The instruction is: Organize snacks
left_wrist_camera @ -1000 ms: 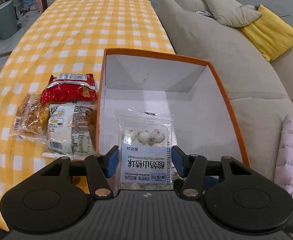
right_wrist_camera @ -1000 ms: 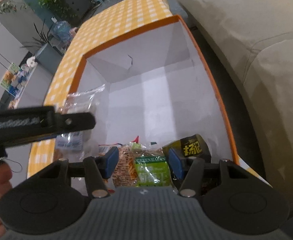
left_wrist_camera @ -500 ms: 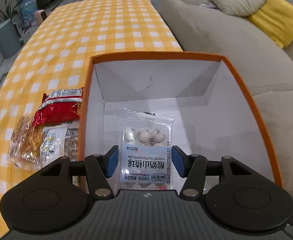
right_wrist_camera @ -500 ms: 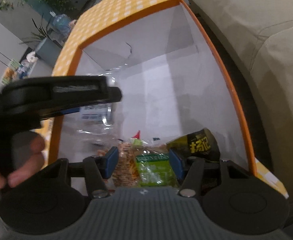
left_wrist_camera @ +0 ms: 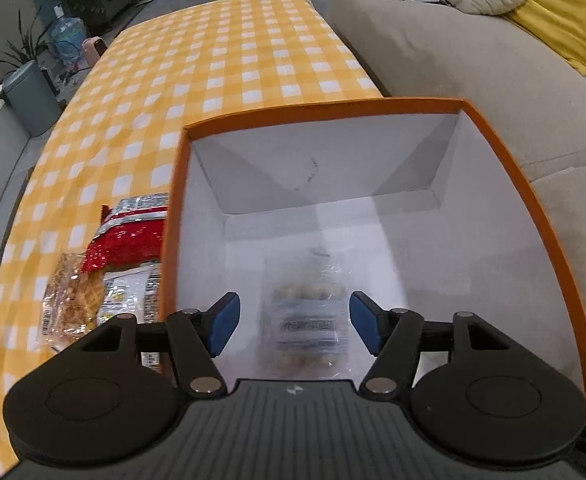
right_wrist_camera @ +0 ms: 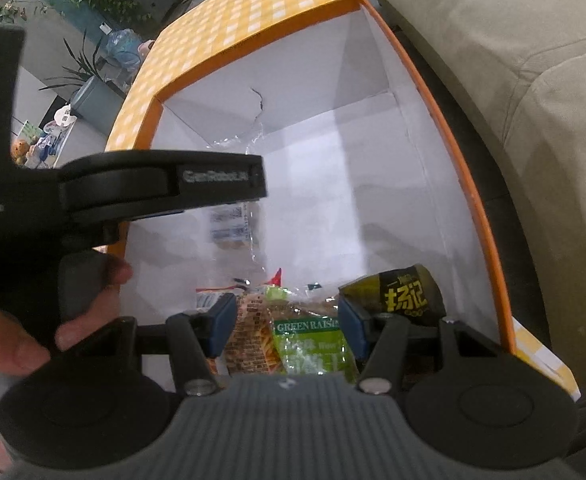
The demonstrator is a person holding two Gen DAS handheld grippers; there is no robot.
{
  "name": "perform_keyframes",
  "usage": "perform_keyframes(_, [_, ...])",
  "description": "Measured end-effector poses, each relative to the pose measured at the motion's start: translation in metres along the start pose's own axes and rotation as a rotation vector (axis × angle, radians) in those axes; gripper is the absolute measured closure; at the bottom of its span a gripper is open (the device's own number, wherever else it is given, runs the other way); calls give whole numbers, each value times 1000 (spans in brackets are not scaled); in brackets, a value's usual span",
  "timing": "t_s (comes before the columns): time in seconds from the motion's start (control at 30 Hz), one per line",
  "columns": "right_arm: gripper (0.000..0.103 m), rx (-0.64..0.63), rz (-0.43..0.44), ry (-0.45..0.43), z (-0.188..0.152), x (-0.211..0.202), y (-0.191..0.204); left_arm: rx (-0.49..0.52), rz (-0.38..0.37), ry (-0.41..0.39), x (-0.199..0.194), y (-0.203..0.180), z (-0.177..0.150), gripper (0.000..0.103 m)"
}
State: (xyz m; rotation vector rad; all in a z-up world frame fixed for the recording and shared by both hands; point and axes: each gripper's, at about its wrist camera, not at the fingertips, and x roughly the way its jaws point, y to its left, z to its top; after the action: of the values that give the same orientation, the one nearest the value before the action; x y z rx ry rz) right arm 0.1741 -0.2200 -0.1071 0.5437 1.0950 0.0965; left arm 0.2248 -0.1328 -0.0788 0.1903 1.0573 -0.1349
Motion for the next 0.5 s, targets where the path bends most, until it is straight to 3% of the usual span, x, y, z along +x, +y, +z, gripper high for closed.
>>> perform_keyframes(0.1, [48,7,5,0,1,2,1,-36,-17,8,-3,8,4,29])
perform_keyframes(0.2, [48,19,22,-3,2,0,-2,-74,-81,11,-12,18,6,29])
perform_keyframes(0.5, [53,107,145,-102,6,-26,-15,-147,-192,-67,-60,53,0,29])
